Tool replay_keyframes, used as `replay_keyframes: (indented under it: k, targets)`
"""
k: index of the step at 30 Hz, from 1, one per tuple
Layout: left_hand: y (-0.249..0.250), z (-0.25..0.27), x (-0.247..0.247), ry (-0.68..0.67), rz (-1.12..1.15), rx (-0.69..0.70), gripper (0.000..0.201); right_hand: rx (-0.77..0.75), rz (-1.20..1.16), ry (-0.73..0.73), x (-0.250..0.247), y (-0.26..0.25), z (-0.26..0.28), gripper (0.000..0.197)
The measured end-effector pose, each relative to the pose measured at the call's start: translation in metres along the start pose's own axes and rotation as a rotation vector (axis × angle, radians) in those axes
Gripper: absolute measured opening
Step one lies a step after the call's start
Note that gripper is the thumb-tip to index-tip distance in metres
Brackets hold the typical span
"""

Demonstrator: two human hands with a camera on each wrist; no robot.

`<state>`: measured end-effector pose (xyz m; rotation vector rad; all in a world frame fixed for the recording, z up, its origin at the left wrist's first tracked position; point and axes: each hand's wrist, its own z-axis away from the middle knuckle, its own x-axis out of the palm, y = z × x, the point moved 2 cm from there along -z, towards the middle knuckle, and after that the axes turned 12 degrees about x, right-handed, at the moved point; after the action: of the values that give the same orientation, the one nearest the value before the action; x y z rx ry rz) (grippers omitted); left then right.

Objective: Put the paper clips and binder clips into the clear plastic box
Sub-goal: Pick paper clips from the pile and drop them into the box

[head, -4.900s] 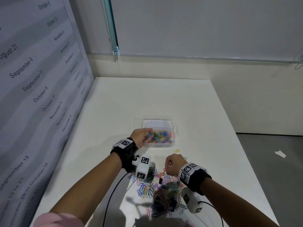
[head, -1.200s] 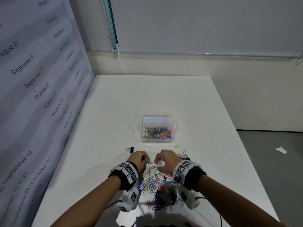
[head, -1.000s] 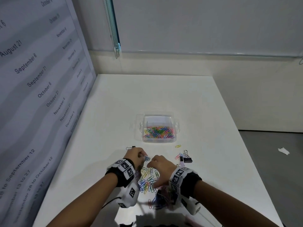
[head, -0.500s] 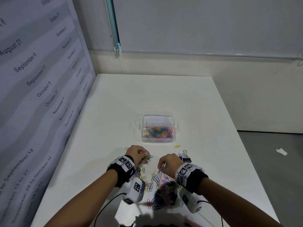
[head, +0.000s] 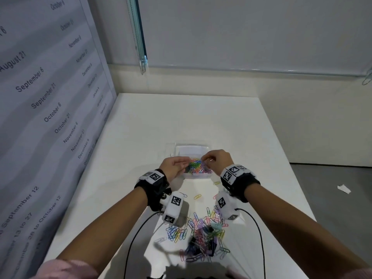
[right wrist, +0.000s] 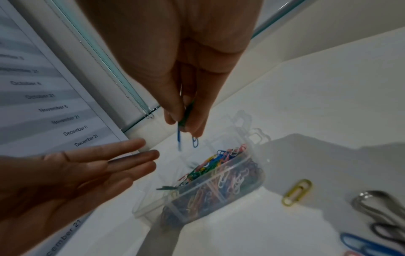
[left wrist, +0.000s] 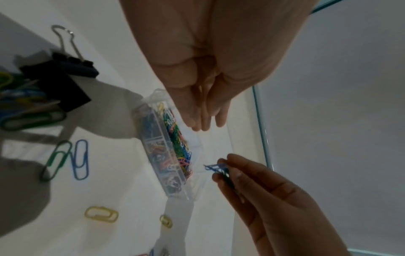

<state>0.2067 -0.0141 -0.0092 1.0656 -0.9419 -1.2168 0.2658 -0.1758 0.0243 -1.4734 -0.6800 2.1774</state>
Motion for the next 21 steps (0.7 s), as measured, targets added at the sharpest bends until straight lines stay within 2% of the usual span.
replay_keyframes:
  k: [4, 7, 9, 11, 13, 17, 21]
  targets:
    - [-0.005, 0.006, -0.006, -0.03, -0.311, 0.099, 0.031, 0.005, -0.033, -0.006, 0.005, 0.002, 0.002, 0.031]
    - [-0.021, 0.024, -0.009, -0.174, -0.35, 0.059, 0.03, -0.001, -0.012, -0.032, 0.022, 0.013, 0.013, 0.029]
    - [-0.03, 0.043, -0.01, -0.338, -0.505, 0.001, 0.029, -0.015, 0.051, -0.087, 0.035, 0.023, 0.024, 0.025]
    - [-0.041, 0.061, -0.014, -0.518, -0.805, 0.018, 0.058, -0.041, 0.139, -0.17, 0.048, 0.032, 0.033, 0.023]
    - [-0.05, 0.076, -0.018, -0.638, -0.962, 0.034, 0.077, -0.067, 0.278, -0.286, 0.059, 0.04, 0.039, 0.029]
    - [-0.07, 0.095, -0.021, -0.716, -1.052, 0.082, 0.093, -0.117, 0.461, -0.385, 0.079, 0.048, 0.045, 0.044]
    - [-0.081, 0.099, -0.019, -0.689, -1.094, 0.168, 0.084, -0.19, 0.44, -0.457, 0.094, 0.048, 0.062, 0.04]
